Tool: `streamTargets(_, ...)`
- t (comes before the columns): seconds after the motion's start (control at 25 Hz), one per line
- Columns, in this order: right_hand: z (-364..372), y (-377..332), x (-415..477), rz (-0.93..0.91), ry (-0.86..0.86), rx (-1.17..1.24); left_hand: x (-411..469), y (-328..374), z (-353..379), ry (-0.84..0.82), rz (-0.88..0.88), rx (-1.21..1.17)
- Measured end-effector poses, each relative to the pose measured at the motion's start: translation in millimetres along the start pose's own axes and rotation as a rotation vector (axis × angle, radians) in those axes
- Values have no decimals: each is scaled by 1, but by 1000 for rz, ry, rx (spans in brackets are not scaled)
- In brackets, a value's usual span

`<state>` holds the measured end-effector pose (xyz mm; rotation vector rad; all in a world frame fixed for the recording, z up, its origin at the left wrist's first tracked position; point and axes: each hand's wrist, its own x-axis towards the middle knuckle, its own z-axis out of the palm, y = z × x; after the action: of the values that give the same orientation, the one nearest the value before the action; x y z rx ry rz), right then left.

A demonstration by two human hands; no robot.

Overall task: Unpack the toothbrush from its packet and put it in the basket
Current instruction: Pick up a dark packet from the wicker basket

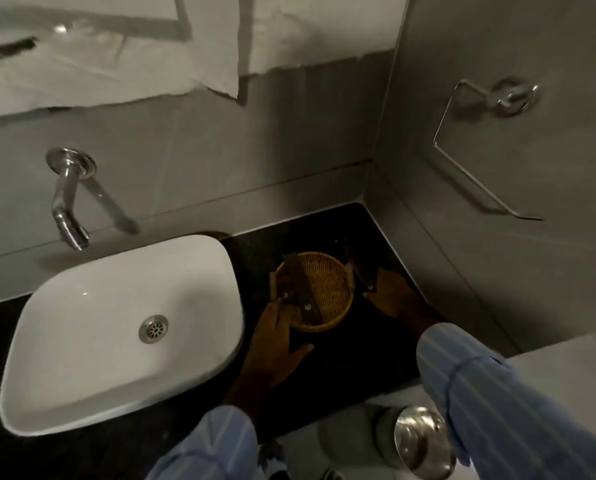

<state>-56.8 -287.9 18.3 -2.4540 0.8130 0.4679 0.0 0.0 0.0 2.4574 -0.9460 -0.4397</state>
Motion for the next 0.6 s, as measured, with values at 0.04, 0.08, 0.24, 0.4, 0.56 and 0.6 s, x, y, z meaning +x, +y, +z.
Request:
streamTargets(0.04,9,2,5,37,11,0,-9,-6,15,-29,-57,38)
streamTargets(0.08,15,3,9,72,42,7,-14,-11,28,-35,-99,76)
streamTargets(0.24,44,5,23,151,148,-25,-40,-32,69,-168,-228,229)
streamTargets(0.4,52,3,30,180,212,3,-46,-35,78,-184,-184,349)
streamTargets(0.56,41,4,21,267,196,60,-42,-26,65,-169,-194,319)
streamTargets(0.6,35,5,16,279,201,65,-38,-22,58,-155,-182,308)
